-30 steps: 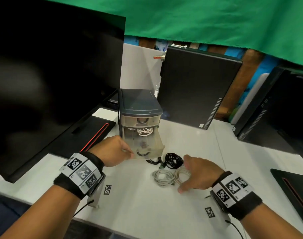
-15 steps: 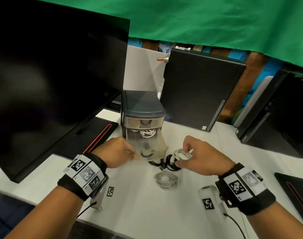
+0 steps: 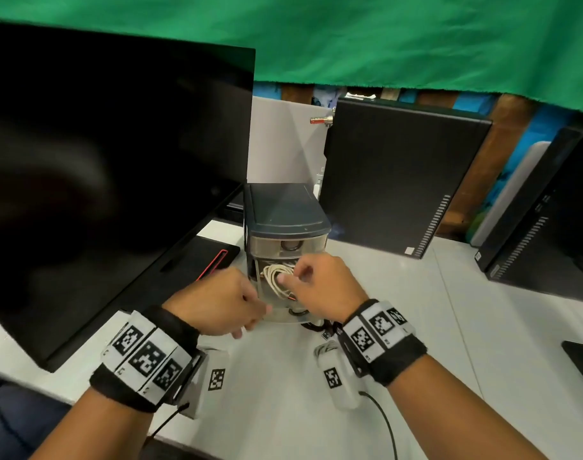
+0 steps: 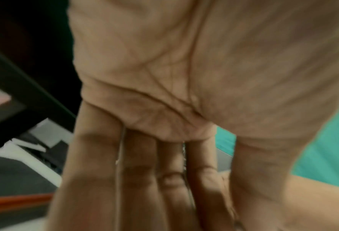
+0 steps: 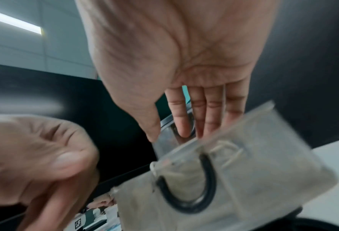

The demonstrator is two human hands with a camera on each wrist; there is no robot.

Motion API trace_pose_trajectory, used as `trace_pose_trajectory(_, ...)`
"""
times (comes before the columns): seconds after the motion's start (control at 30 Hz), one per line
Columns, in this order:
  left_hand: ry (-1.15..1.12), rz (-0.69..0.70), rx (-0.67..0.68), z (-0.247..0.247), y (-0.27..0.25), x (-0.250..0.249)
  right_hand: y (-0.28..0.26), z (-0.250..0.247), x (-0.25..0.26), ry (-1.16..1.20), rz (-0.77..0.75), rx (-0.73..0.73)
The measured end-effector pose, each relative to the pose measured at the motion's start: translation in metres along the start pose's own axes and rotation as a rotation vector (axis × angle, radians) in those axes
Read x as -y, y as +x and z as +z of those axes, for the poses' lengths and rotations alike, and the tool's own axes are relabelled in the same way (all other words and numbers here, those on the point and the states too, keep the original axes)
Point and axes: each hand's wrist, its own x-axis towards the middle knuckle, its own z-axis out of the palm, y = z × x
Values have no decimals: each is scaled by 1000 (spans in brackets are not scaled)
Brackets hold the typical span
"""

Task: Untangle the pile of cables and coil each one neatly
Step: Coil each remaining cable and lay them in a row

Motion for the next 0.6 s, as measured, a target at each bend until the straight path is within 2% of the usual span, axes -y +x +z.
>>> trace_pose_trajectory(0.07, -47, 35, 209, 12, 2, -8, -3, -10, -8, 76, -10, -96)
trace_pose_trajectory(0.13, -26, 75, 284, 27, 10, -12, -6, -20, -16, 141, -9, -156)
trace_pose_trajectory(0.3, -41, 135, 151, 42, 26, -8, -18, -39, -39, 248, 1, -263)
trace_pose_trajectory(0.4, -128, 70, 39, 50, 34, -1, -22, -40, -58, 252, 22, -277)
trace_pose_trajectory(0.5, -305, 5, -68, 59, 45, 5, -21, -36, -77, 222, 68, -175)
trace_pose_trajectory(0.6, -259, -24, -175, 65, 55, 9, -19, -33, -93, 50, 161, 135)
